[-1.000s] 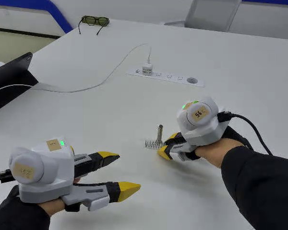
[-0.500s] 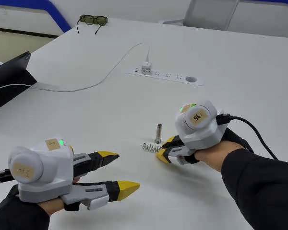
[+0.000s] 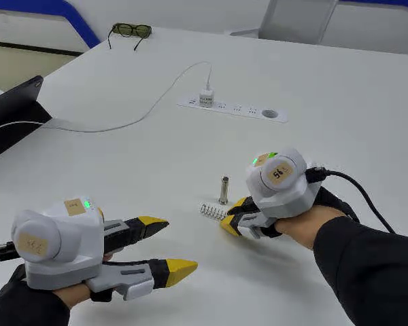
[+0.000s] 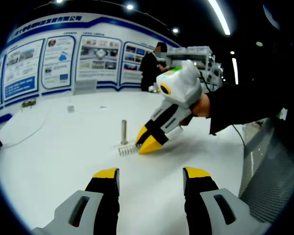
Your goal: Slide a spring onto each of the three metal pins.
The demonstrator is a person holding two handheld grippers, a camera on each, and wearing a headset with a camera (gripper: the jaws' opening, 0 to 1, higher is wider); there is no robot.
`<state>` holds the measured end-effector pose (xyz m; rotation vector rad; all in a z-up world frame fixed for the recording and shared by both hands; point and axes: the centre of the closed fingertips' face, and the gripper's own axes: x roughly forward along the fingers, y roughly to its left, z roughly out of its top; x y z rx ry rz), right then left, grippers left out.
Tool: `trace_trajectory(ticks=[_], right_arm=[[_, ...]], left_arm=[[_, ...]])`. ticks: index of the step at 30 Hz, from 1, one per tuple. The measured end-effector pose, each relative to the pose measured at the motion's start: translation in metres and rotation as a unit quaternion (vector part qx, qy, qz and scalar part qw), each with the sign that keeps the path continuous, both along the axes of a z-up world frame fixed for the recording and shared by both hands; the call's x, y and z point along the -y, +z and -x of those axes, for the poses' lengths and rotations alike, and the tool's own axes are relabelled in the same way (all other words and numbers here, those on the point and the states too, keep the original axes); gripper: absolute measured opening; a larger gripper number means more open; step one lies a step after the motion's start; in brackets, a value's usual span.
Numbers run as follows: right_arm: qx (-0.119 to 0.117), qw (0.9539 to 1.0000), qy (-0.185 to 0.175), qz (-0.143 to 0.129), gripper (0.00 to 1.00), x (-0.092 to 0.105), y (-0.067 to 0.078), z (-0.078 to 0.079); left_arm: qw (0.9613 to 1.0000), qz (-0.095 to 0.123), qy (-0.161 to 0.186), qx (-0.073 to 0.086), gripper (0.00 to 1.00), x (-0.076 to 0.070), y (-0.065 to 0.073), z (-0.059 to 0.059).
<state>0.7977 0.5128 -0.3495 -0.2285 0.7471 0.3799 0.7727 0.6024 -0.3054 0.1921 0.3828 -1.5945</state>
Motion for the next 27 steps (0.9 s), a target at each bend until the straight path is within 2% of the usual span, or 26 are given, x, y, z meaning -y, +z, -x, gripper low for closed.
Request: trace_trajectory(ticks=[11, 19, 27], right_arm=[[0.006, 1.0, 0.0, 0.005, 0.12, 0.001, 0.002, 0.002], [0.013, 0.9999, 0.005, 0.008, 0.12, -0.003, 0.011, 0.003], [0.022, 0.9991, 0.02, 0.031, 0.12, -0.006, 0.019, 0.001]], left_arm=[[1.0, -0.002, -0.002, -0.001, 0.53, 0.0, -0.001, 0.001], [1.0, 0.0, -0.003, -0.001, 0.53, 0.0, 0.0, 0.002], [1.0, 0.001, -0.003, -0.002, 0.53, 0.0, 0.0, 0.002]])
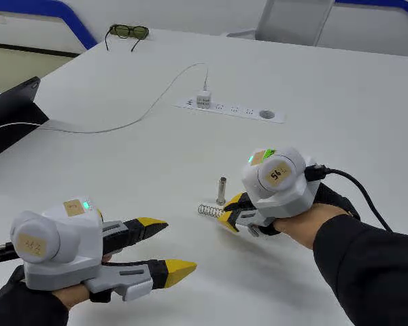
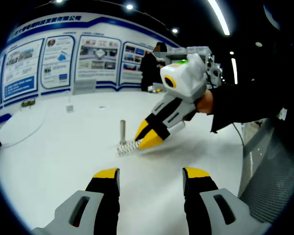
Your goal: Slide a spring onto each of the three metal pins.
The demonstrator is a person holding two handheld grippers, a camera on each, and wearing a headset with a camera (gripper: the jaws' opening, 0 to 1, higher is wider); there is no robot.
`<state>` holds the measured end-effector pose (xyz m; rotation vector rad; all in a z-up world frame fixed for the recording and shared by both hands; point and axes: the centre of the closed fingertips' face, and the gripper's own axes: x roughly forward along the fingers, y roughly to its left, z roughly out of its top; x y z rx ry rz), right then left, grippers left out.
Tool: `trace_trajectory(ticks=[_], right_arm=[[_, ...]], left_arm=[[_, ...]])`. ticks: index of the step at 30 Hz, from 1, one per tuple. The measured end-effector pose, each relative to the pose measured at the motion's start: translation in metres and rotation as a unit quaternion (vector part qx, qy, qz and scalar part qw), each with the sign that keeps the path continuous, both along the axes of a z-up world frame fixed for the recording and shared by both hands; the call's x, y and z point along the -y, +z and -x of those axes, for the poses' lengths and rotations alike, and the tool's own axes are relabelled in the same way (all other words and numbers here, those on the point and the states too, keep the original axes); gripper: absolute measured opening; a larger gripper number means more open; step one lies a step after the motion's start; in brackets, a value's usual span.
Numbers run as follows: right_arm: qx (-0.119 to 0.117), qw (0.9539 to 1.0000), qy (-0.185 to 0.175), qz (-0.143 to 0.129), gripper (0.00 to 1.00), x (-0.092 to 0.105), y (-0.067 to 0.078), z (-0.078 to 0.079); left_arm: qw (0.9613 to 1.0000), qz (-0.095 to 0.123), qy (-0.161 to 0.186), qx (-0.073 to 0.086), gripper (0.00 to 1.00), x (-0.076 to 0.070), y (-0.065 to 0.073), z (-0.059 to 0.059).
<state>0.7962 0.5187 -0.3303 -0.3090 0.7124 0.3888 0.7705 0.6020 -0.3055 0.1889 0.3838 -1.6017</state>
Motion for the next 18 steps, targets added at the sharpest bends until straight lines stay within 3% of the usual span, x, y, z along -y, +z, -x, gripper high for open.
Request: trace_trajectory(ticks=[18], right_arm=[[0.006, 0.9999, -0.002, -0.009, 0.12, -0.002, 0.018, -0.001]], left_arm=[[1.0, 0.0, 0.0, 0.0, 0.52, 0.0, 0.001, -0.001]])
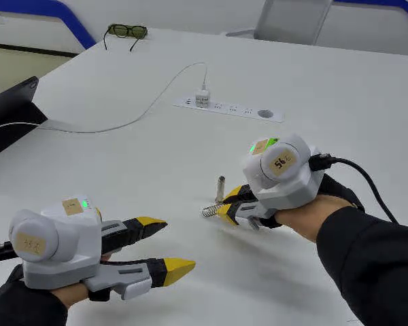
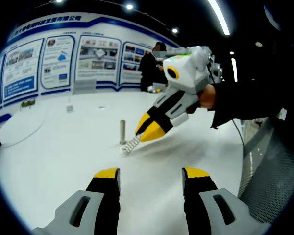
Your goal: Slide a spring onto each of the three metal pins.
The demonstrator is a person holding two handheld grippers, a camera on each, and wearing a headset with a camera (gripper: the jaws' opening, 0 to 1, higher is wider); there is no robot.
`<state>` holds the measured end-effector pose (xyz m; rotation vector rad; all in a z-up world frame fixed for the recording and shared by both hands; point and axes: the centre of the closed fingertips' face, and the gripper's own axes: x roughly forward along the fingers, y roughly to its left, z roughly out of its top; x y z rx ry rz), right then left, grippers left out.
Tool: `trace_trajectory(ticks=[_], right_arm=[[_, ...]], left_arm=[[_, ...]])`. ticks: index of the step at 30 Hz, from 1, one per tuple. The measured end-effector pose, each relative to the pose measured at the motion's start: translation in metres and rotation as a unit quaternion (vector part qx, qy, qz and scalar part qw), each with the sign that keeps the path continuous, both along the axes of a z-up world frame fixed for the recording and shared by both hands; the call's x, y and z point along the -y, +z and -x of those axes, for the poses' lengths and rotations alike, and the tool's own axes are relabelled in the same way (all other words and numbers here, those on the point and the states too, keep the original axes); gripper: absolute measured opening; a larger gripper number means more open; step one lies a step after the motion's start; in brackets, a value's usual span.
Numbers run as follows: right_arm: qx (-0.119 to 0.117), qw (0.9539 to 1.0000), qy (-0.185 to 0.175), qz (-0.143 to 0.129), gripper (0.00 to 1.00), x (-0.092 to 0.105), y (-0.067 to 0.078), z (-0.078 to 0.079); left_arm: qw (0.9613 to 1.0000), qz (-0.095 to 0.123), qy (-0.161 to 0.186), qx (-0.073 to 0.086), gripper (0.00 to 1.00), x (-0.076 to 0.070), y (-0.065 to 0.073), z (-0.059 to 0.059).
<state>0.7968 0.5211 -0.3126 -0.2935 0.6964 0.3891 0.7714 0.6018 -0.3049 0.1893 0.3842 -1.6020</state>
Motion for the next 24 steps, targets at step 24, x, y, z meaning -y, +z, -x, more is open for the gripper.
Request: trace_trajectory(ticks=[24], right_arm=[[-0.002, 1.0, 0.002, -0.004, 0.12, -0.0019, 0.0103, 0.0036]], left_arm=[[1.0, 0.001, -0.001, 0.0, 0.51, 0.0004, -0.0001, -0.0004]])
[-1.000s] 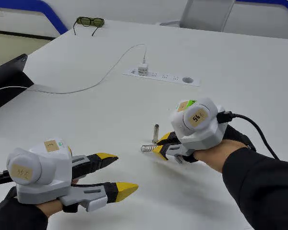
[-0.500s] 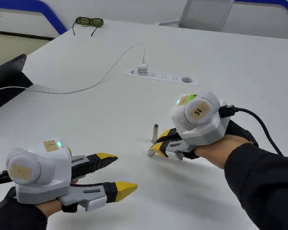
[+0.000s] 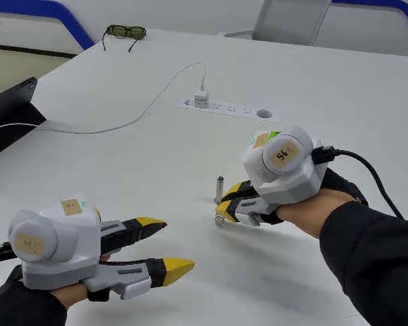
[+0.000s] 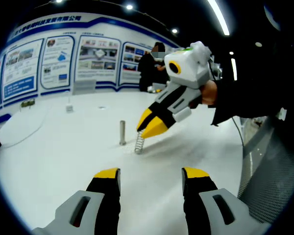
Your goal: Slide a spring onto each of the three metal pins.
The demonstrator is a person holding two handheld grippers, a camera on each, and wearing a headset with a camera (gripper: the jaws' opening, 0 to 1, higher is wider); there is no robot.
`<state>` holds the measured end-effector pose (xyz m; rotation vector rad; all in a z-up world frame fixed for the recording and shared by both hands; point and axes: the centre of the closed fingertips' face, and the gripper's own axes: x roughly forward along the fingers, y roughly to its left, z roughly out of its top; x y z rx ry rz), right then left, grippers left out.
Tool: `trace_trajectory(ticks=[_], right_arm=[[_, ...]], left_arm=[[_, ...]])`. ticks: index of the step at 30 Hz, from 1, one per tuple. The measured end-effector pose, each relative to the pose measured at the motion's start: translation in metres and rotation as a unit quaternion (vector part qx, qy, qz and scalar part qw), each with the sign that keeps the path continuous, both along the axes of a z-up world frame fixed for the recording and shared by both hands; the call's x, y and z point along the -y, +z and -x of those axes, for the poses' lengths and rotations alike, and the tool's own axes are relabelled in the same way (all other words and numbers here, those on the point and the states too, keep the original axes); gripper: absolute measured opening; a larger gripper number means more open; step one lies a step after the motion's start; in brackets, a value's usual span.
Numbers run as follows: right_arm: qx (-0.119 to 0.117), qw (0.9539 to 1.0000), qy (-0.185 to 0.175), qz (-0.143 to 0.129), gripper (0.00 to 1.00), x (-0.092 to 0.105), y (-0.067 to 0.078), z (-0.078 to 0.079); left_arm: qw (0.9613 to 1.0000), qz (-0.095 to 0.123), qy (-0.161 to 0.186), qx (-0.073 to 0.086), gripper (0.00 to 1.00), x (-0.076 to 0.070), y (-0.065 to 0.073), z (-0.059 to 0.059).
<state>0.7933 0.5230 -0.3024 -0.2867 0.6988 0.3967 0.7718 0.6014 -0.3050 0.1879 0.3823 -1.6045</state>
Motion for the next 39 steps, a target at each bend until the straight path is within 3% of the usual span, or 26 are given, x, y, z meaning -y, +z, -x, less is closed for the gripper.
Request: trace_trajectory(ticks=[9, 25, 39], right_arm=[[-0.008, 0.9999, -0.006, -0.011, 0.12, 0.0, 0.006, 0.003], [-0.021, 0.9997, -0.009, -0.007, 0.12, 0.004, 0.015, 0.009], [-0.025, 0.9997, -0.003, -0.003, 0.12, 0.006, 0.033, 0.008]], left_arm=[[1.0, 0.001, 0.0, 0.0, 0.51, 0.0, 0.001, 0.001], [1.0, 0.005, -0.002, -0.002, 0.51, 0.0, 0.002, 0.002], [0.9999, 0.01, 0.001, -0.003, 0.51, 0.0, 0.003, 0.0]])
